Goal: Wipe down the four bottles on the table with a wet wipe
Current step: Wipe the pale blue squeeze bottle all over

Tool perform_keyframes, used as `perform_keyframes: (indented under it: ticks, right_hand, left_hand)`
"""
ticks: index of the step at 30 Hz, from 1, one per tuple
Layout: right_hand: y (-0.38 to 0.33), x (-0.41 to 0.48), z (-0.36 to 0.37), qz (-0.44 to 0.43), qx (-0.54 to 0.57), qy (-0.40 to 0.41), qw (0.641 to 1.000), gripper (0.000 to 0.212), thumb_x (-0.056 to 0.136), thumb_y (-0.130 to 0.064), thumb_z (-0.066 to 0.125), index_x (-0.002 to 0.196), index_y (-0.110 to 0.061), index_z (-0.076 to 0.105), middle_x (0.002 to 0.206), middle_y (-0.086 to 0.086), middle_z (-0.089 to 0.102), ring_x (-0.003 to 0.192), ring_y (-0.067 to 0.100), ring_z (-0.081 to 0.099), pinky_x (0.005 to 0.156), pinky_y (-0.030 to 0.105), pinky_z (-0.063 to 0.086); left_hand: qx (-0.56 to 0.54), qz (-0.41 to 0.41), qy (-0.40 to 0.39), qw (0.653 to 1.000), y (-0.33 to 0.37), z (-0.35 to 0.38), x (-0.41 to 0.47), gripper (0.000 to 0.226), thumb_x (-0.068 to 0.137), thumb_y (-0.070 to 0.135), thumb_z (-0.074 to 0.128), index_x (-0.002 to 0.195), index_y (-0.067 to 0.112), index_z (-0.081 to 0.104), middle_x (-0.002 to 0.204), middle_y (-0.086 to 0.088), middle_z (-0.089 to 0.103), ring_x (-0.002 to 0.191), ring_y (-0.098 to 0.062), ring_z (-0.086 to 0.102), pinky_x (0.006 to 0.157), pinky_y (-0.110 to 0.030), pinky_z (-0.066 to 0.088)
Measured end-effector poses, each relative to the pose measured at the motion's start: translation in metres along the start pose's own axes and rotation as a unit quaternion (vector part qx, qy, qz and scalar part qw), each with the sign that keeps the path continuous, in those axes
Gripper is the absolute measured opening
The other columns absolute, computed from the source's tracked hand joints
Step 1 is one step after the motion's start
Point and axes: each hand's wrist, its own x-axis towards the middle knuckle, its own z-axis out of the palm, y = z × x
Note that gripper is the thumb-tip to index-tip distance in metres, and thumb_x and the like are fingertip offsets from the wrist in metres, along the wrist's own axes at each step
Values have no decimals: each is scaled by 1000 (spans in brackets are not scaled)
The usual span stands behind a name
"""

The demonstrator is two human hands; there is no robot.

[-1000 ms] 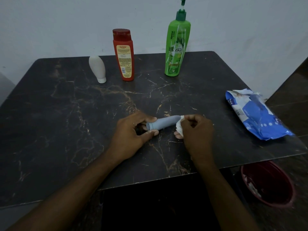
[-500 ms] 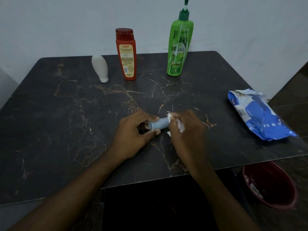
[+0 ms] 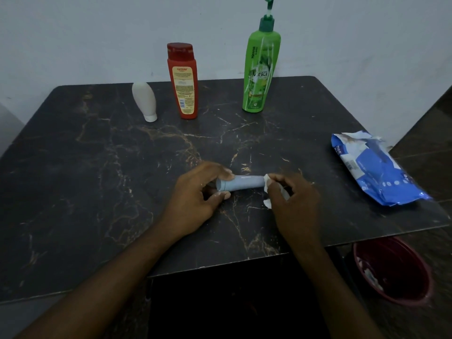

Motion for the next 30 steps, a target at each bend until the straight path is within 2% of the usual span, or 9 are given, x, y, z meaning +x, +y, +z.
perform_keyframes:
  ticks: [4,7,12,15,19,20,22,26,30]
  right_hand:
    - [-3,-1,0,-6,-1,1,1000,13,94,-25,66,100,-16,73,91,-6,69,86,5,65,79,23,53]
    - [-5,-1,2,-23,-37,-11,999,16,94,-22,64,102,-12,73,95,0,69,88,10,63,83,30,53]
    - [-15,-7,11,-40,-88,-25,995,16,94,-21,64,103,-11,72,99,2,67,87,8,60,81,21,49]
    - [-30,-19,24,-79,-63,-63,993,16,93,-20,64,105,-15,73,102,-3,65,86,8,63,78,26,55]
    - [-33,-18,20,-110,-58,-90,988,14,91,-19,67,102,-15,75,98,-5,67,82,3,63,73,9,47]
    - [-29,-14,15,-107,-61,-89,988,12,91,-19,68,100,-15,75,94,-5,68,79,2,62,72,9,48]
    - [-16,-3,4,-93,-61,-69,991,8,90,-20,70,93,-14,75,87,-4,69,76,2,62,72,20,53]
    - [3,9,-6,-14,-43,-44,998,11,91,-25,69,86,-16,74,83,-5,69,76,8,65,72,37,57]
    - [-14,-3,5,-37,-46,-52,997,7,90,-16,68,89,-12,73,86,-2,68,78,7,63,75,32,55]
  left_hand:
    - [-53,-33,2,998,-3,2,0,25,84,9,82,108,14,75,119,4,72,111,-9,68,87,-26,58]
    - [-66,-87,-1,994,-1,2,1,35,84,11,83,116,19,74,113,11,74,102,-6,70,86,-23,59]
    - [-68,-130,-10,989,-1,3,1,39,80,14,86,117,17,75,104,11,75,93,-4,71,84,-21,59]
    - [-73,-132,-9,989,-1,3,2,38,79,11,86,116,14,76,102,9,76,91,-4,72,84,-19,58]
    - [-88,-138,-13,987,-1,3,2,38,79,9,86,116,12,76,102,7,76,91,-5,73,83,-19,58]
    - [-87,-136,-15,987,-2,3,2,38,79,9,86,115,13,76,102,8,76,91,-5,72,83,-18,57]
    - [-82,-133,-17,987,-1,3,2,38,79,10,86,115,14,76,102,11,75,91,-4,72,81,-15,56]
    - [-83,-132,-15,988,-2,4,1,38,79,13,87,115,15,76,102,10,75,90,-7,72,81,-17,57]
    - [-71,-126,-14,989,-2,3,1,38,79,13,87,115,16,76,103,9,75,91,-7,71,82,-18,58]
